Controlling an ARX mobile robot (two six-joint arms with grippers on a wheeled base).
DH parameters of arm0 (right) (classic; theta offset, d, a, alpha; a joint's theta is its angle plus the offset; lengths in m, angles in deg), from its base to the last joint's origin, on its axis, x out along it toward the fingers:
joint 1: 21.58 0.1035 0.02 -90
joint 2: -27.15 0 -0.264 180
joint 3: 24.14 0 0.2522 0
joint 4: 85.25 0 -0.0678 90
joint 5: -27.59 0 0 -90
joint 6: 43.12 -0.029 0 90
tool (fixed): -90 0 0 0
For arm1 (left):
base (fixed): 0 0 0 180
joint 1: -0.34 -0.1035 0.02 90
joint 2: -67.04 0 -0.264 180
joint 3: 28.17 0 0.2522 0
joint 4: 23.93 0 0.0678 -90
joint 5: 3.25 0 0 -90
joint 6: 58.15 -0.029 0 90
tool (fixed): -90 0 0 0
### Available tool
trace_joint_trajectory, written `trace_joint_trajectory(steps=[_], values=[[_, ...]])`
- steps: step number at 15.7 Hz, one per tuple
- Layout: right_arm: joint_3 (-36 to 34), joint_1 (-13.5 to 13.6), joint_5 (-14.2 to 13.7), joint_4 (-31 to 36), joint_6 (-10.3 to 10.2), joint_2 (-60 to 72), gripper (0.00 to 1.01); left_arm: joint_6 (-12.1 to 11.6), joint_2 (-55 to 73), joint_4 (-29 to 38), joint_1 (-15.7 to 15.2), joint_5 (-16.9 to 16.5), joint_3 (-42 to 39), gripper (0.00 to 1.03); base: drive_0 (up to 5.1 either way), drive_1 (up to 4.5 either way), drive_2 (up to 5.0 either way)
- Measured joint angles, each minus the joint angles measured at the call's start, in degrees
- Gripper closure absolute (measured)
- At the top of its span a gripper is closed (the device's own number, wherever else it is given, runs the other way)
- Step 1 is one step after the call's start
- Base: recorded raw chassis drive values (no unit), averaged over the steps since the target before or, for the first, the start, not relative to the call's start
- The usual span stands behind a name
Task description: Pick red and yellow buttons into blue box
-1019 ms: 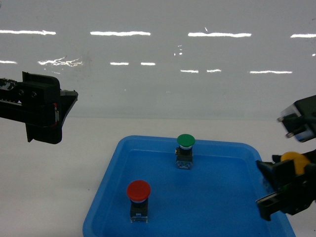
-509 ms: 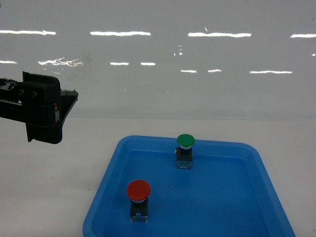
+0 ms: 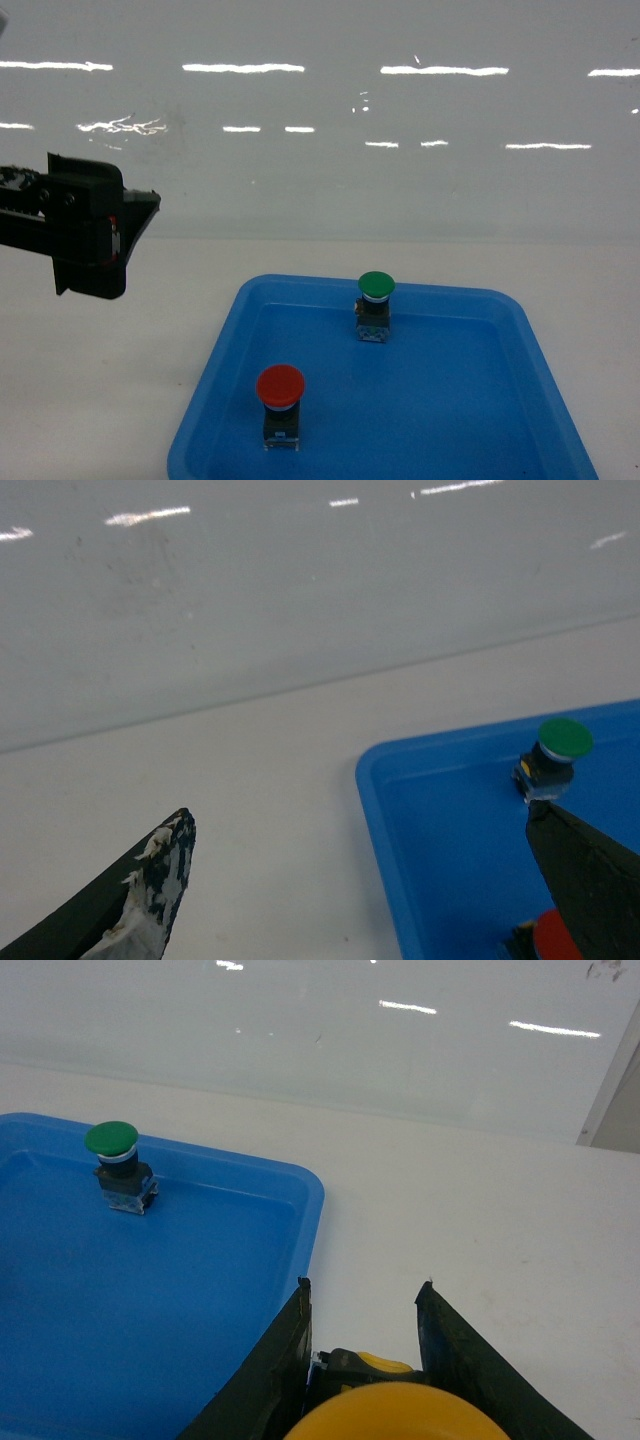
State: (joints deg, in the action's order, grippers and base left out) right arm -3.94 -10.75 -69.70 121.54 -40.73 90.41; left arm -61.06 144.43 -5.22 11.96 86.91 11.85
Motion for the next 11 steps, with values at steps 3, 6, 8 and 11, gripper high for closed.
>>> trace_joint_trajectory(steps=[3, 6, 8, 11], values=[[0.0, 0.0, 0.0, 0.0, 0.0, 0.0, 0.72, 1.4, 0.1, -5.8, 1.7, -0.4, 0.3, 0.05, 0.0, 0.0, 0.0], [0.0, 0.0, 0.0, 0.0, 0.0, 0.0, 0.72, 3.9, 4.9, -9.1, 5.9, -3.1, 3.6, 0.05, 0.0, 0.0, 0.0], [0.0, 0.0, 0.0, 0.0, 0.0, 0.0, 0.72, 4.3, 9.4, -11.7, 8.6, -1.4, 6.7, 0.05, 0.0, 0.0, 0.0], [0.0, 0.0, 0.0, 0.0, 0.0, 0.0, 0.72, 5.2, 15.0, -14.7, 10.8, 0.3, 11.6, 0.05, 0.0, 0.0, 0.0]])
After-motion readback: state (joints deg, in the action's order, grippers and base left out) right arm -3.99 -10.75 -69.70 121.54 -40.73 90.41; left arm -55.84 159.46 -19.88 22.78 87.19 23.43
